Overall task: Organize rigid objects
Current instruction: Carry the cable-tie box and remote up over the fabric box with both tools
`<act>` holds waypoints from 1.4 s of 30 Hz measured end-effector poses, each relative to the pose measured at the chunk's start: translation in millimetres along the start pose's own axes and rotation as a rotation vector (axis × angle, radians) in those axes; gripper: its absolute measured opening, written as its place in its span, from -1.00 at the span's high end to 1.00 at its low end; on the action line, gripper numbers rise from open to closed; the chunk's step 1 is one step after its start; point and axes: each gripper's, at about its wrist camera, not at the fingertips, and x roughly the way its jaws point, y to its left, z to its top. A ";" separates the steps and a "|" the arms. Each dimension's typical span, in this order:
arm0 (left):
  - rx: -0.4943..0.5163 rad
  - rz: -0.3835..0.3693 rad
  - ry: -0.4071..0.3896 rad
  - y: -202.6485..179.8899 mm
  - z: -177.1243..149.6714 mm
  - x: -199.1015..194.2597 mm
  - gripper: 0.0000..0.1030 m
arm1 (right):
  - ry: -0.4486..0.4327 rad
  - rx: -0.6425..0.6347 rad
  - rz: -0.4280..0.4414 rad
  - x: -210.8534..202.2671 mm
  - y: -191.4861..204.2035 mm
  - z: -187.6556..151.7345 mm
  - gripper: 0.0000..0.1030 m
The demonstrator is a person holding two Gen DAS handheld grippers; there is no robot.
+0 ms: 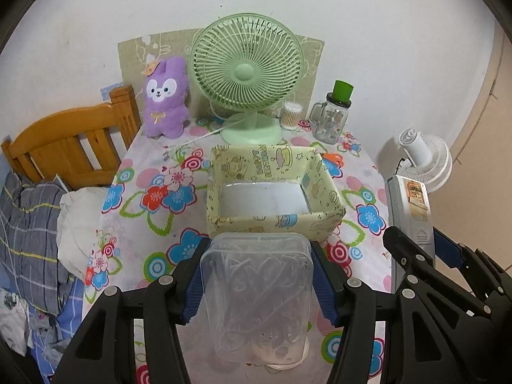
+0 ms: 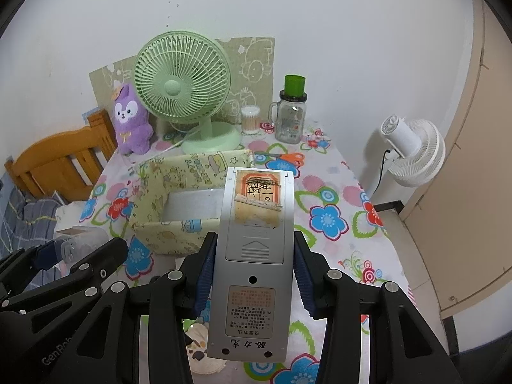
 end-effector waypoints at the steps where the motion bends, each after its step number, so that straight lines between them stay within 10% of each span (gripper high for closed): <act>1: 0.004 -0.001 -0.005 -0.4 1.1 -0.5 -0.18 | -0.002 0.002 0.000 -0.4 -0.1 1.0 0.07; 42: -0.060 0.084 0.003 4.8 80.8 80.9 -0.18 | 0.060 -0.094 0.112 102.5 3.4 87.7 0.07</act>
